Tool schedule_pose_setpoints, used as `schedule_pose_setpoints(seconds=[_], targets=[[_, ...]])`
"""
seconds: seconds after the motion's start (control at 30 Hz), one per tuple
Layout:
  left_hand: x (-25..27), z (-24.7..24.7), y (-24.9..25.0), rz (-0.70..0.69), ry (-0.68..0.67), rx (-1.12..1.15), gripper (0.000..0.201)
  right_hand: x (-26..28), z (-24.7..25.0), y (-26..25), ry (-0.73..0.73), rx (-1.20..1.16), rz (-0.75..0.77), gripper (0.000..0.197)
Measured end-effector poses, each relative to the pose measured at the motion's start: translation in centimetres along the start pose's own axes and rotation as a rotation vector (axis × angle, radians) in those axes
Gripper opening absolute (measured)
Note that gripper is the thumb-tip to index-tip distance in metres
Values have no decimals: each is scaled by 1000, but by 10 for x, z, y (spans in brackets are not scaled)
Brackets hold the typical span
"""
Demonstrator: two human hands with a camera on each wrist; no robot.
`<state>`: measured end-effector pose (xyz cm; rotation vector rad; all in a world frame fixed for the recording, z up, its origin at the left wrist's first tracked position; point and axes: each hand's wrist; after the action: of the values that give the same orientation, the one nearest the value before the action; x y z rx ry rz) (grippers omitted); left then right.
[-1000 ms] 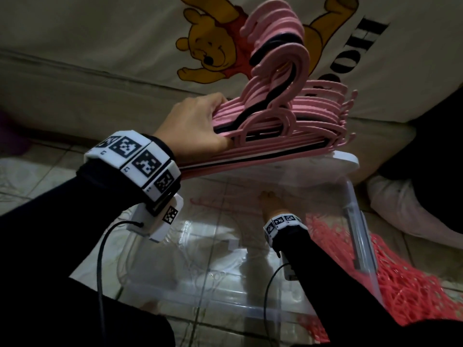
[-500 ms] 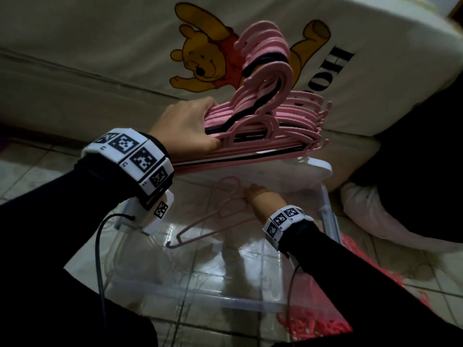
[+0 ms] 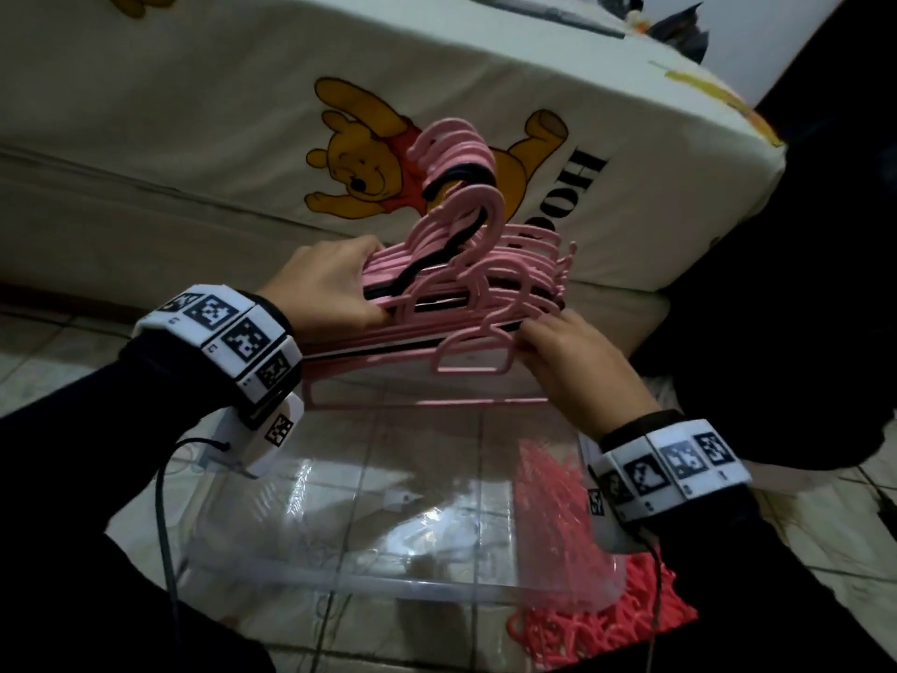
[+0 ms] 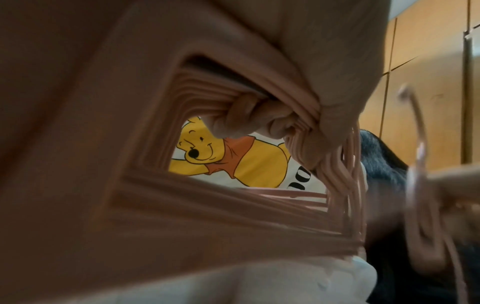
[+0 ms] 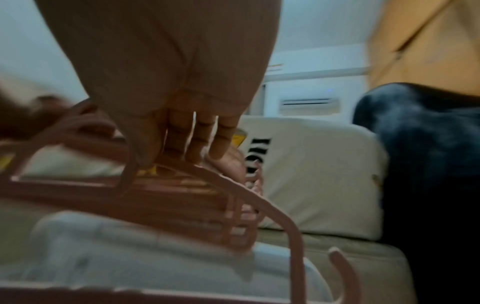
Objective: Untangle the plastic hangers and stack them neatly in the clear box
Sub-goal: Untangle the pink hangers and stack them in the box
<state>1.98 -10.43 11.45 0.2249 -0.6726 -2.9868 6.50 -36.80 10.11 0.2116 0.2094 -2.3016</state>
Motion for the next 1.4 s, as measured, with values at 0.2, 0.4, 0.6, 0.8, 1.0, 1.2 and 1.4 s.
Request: schedule_pose_setpoints(seconds=[0.2, 0.4, 0.6, 0.8, 1.0, 1.2, 1.4], targets=[[5, -8, 6, 6, -81, 29, 29, 2, 11, 18, 113, -49, -60, 12], [7, -11, 10, 28, -96, 63, 32, 1, 5, 34, 100, -58, -182, 9], [6, -7, 12, 32, -173, 107, 47, 0, 1, 41, 104, -61, -227, 8], [9, -3, 14, 53, -219, 153, 119, -1, 0, 38, 162, 33, -131, 12], [8, -3, 13, 80, -99, 196, 116, -5, -3, 33, 208, 55, -79, 17], [8, -2, 10, 103, -40, 218, 109, -4, 3, 38, 250, 13, -97, 16], [12, -7, 14, 105, -99, 211, 124, -12, 1, 10, 300, 141, -24, 15]])
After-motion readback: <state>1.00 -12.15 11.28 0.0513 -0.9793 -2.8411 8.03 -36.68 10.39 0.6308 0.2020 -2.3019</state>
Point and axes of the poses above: each hand's wrist, its own x-axis away from the middle knuckle, its own z-axis out of the back of the hand, y = z × x, and after that the axes turned 4 degrees about -x, right-handed
